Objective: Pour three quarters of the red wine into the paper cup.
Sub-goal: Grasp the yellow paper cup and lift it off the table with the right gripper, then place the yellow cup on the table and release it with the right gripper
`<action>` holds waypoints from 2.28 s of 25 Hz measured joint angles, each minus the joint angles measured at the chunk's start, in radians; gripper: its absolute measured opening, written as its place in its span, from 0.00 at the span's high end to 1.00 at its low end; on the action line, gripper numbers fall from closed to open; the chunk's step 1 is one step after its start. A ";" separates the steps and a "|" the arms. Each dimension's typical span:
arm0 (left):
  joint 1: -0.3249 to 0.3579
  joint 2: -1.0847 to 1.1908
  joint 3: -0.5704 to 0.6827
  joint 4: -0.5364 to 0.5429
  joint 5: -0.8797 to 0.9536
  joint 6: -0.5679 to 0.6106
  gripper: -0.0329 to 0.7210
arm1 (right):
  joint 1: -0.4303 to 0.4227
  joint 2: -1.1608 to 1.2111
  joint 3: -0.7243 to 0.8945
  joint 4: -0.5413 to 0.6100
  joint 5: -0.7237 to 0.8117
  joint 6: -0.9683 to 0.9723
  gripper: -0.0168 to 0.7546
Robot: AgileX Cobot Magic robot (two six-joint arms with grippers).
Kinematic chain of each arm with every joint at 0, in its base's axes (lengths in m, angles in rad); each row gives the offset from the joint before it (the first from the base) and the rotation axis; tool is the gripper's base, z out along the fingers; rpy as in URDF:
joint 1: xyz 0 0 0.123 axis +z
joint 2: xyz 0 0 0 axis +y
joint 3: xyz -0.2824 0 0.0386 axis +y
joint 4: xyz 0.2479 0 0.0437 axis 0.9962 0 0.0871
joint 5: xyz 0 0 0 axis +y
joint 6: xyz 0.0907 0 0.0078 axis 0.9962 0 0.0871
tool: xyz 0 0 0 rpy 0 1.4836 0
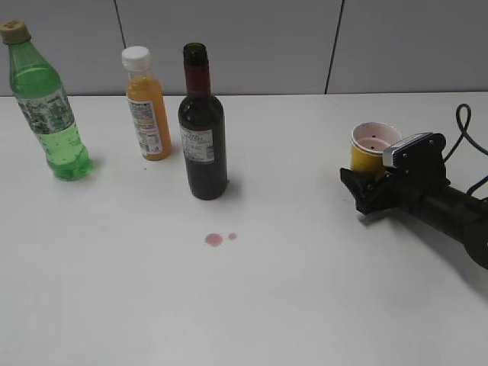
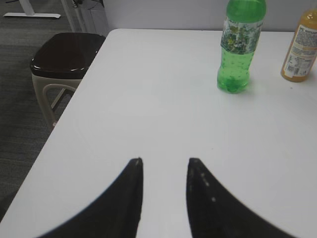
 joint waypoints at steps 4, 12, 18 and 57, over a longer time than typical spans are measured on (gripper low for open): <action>0.000 0.000 0.000 0.000 0.000 0.000 0.64 | 0.001 0.000 -0.003 0.034 0.000 0.000 0.21; 0.000 0.000 0.000 0.000 0.000 0.000 0.64 | 0.001 0.000 -0.003 0.037 0.000 0.000 0.32; 0.000 0.000 0.000 0.000 0.000 0.000 0.64 | 0.001 0.000 -0.003 -0.035 0.000 0.014 0.37; 0.000 0.000 0.000 0.000 0.000 0.000 0.64 | 0.358 -0.068 -0.064 -0.563 0.009 0.210 0.37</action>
